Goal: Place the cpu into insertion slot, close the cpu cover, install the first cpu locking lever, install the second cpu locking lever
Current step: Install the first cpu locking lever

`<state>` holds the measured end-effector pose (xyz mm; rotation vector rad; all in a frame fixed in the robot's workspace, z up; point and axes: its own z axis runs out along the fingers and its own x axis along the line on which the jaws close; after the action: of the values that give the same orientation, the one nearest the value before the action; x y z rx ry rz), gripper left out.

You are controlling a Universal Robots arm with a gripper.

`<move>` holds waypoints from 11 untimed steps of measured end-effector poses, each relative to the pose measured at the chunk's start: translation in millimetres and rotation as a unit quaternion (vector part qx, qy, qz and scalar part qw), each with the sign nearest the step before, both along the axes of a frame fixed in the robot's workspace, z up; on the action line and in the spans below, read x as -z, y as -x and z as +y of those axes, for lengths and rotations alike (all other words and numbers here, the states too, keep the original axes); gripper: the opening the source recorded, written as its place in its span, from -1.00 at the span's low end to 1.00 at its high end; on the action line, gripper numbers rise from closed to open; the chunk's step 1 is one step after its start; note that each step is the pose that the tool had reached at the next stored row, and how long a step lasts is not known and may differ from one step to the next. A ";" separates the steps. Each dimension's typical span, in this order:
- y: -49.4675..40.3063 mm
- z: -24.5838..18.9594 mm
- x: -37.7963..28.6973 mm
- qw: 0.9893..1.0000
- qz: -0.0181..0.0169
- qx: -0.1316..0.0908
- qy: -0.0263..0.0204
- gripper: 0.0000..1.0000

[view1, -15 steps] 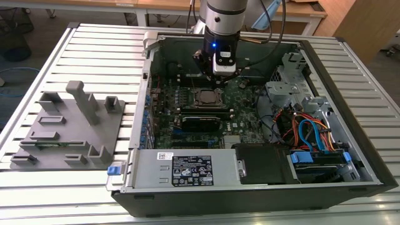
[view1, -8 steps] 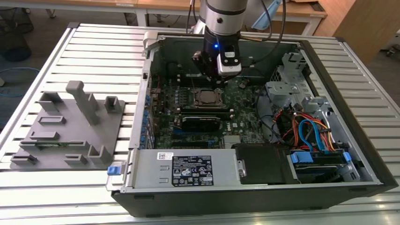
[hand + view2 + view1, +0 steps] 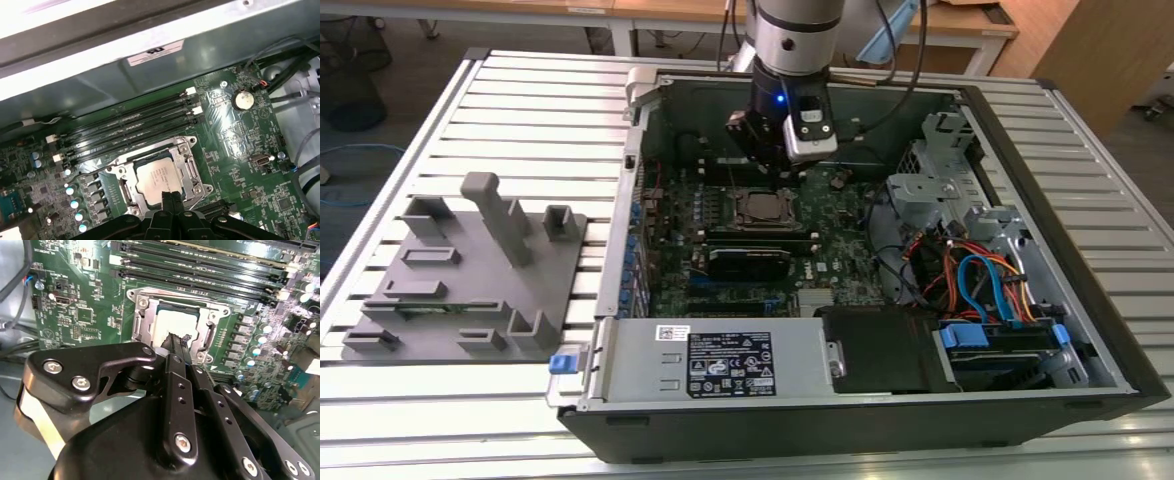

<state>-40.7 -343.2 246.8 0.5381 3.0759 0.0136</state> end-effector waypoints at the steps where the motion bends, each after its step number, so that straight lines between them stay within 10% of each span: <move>1: 1.5 0.0 0.0 1.000 0.000 -0.001 0.000 -0.80; 11: 3.6 0.0 0.1 0.998 0.000 -0.062 0.000 -0.80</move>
<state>-44.3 -343.2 246.6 0.3473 3.1038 0.0153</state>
